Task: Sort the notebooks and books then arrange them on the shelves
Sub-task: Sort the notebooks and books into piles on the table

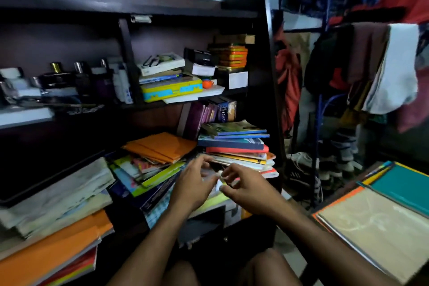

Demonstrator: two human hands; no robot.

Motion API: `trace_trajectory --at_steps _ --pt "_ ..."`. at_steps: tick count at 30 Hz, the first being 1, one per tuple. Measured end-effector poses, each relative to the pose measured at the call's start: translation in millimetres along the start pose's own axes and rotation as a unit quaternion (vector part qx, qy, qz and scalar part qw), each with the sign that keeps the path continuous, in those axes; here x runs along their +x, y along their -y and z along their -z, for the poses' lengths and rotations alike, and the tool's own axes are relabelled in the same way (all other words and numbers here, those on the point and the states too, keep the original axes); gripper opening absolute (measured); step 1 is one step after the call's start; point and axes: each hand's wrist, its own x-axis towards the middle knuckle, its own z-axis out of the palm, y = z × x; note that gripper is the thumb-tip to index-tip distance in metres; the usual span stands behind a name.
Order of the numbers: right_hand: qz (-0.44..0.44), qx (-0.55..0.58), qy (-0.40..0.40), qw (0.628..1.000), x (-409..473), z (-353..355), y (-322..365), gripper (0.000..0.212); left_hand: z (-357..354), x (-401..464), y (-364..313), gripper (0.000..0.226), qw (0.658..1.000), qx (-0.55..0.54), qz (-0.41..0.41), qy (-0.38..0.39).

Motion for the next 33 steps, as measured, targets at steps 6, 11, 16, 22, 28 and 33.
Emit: trace_trajectory --at_steps 6,11,16,22,28,33 --pt "-0.025 0.038 -0.003 0.999 -25 10 -2 0.026 4 -31 -13 0.037 0.999 -0.025 0.03 0.033" --pt "-0.067 0.054 -0.026 0.996 -22 4 -16 0.028 4 -15 -3 0.045 0.999 0.045 0.001 -0.003" --pt "-0.128 0.055 -0.053 0.989 0 14 -46 0.042 -8 34 -7 0.078 0.979 0.195 -0.03 -0.042" --pt "-0.203 0.043 -0.133 0.969 64 37 -100 0.083 -36 98 18 0.097 0.995 0.074 0.072 0.005" --pt "-0.214 0.081 -0.169 0.959 105 17 -118 0.08 -67 95 28 0.068 0.989 0.095 -0.016 -0.116" --pt "-0.162 0.052 -0.224 0.96 99 22 -115 0.081 -53 106 25 0.059 0.98 0.101 -0.077 -0.153"
